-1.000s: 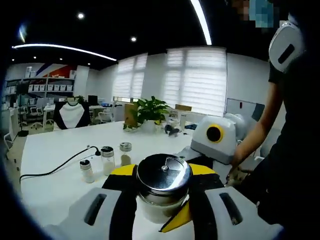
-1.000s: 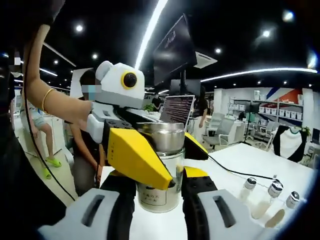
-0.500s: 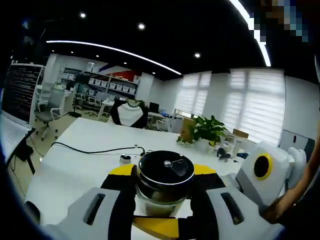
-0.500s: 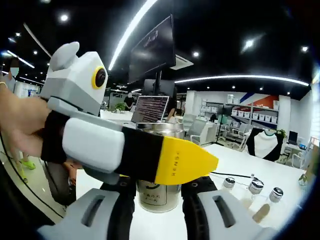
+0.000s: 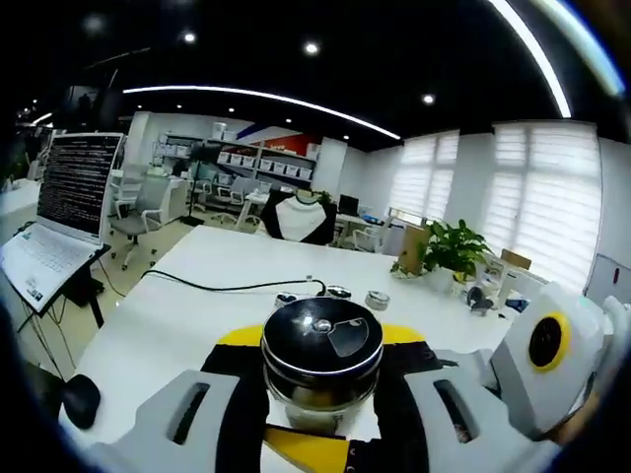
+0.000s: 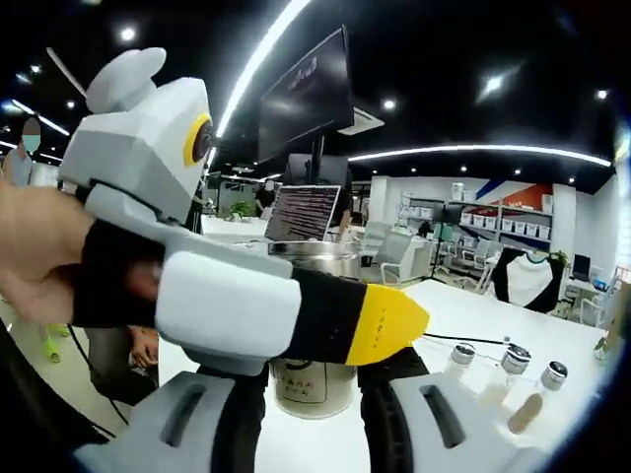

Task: Rotate the seasoning bottle until the label or dispensing opening points toward the visible target arrow and the bottle remains upright within the marked orientation range

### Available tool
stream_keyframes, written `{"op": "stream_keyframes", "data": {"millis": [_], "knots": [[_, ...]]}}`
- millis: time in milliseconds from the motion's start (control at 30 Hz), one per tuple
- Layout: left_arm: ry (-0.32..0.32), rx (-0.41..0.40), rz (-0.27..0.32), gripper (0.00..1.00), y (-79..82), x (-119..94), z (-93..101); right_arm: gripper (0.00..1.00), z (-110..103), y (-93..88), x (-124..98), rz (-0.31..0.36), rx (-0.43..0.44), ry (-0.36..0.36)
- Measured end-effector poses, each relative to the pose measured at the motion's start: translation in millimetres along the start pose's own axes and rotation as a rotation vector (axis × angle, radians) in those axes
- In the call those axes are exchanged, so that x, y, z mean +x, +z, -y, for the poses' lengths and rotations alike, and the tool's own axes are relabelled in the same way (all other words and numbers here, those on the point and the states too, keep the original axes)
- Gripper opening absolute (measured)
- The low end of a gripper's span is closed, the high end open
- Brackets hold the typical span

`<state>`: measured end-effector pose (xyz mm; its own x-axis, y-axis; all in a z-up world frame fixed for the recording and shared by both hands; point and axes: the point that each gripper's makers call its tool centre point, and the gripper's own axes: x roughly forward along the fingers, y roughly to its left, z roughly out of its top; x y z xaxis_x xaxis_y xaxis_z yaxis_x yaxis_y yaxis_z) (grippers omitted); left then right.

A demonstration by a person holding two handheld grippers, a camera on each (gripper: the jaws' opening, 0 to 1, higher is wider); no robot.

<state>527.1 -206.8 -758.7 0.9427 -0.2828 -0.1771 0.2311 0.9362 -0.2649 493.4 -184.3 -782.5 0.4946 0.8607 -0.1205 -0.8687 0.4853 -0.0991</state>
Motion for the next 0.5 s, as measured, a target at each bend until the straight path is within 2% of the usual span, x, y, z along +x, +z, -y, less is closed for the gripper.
{"op": "stream_keyframes", "data": {"millis": [67,200,500], "knots": [[-0.02,-0.021,-0.015,0.41,-3.7,0,2.9,0.33,-1,-1.8,-1,-0.005,0.012,0.006],[-0.027,0.015,-0.016,0.4,-5.4,1,0.9,0.35,-5,-6.2,-5,-0.009,0.058,0.037],[-0.056,0.085,-0.009,0.4,-10.4,4,2.4,0.36,-6,-20.1,-18,-0.041,0.064,0.043]]}}
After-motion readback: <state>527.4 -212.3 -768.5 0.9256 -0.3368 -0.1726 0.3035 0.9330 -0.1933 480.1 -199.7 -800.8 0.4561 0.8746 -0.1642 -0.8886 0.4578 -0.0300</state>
